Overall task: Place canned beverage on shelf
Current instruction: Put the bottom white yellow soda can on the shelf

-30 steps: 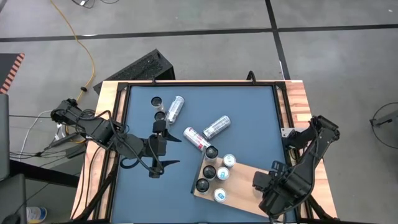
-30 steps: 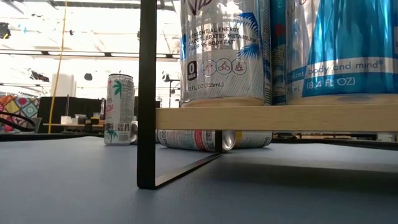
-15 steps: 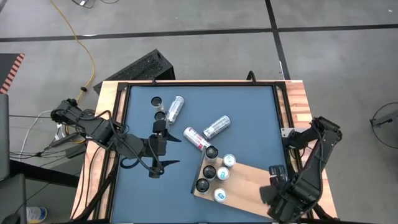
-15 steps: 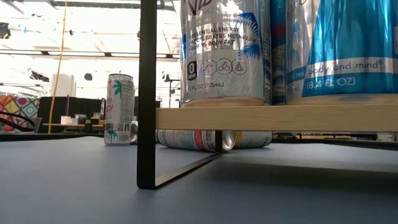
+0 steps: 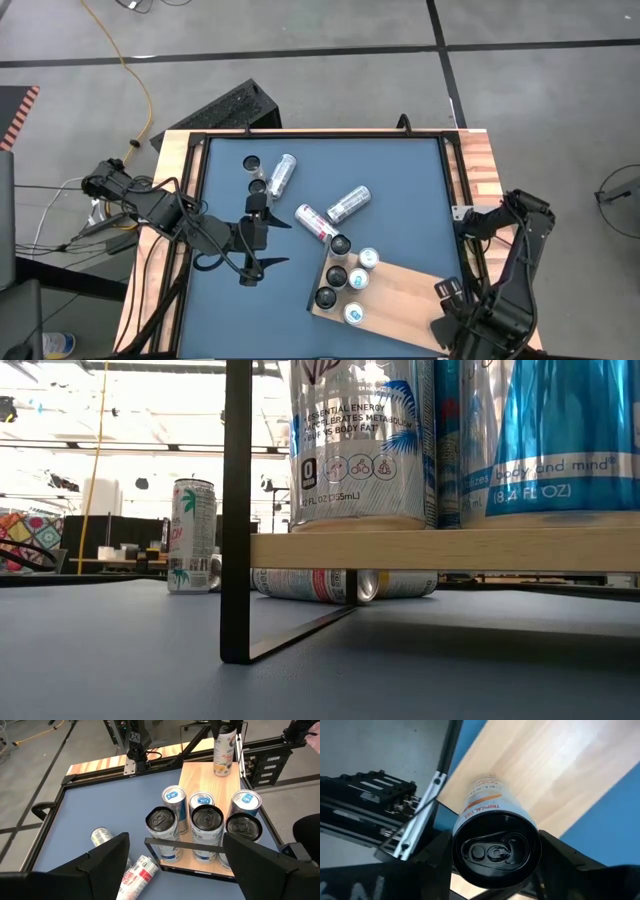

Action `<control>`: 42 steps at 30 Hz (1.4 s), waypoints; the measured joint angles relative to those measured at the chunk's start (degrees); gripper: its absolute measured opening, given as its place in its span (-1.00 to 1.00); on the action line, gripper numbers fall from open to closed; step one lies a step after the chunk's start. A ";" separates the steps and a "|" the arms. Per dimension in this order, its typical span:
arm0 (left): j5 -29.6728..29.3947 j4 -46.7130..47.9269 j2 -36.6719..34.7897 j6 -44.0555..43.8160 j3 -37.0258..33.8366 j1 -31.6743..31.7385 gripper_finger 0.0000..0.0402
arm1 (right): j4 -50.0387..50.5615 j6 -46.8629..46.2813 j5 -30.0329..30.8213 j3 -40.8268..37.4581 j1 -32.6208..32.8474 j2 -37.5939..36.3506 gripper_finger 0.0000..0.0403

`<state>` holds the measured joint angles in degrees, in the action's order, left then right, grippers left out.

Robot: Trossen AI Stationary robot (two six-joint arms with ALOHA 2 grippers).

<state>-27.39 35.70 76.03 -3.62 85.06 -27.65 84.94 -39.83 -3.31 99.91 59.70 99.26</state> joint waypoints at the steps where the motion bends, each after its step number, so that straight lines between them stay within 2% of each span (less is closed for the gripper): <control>1: 0.01 0.00 0.00 -0.11 0.01 0.00 0.54 | -0.39 0.00 0.02 0.03 -0.06 0.12 0.04; 18: -0.03 0.00 0.00 -1.79 0.02 -0.01 0.54 | -1.56 3.73 0.29 0.05 0.71 0.31 0.06; 24: -0.01 0.00 0.00 -1.81 0.02 -0.01 0.54 | -1.65 -3.75 0.21 0.01 0.16 0.35 0.19; 29: -0.02 -0.02 0.00 -1.80 0.01 -0.01 0.54 | -2.07 -3.24 -0.15 -0.01 0.16 0.37 0.23; 42: -0.03 -0.04 0.00 -1.33 0.00 0.00 0.54 | -3.52 -3.90 -5.49 -0.08 -1.96 0.45 0.24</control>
<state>-27.42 35.66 76.03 -4.95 85.06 -27.65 81.42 -43.74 -8.81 99.83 57.73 99.71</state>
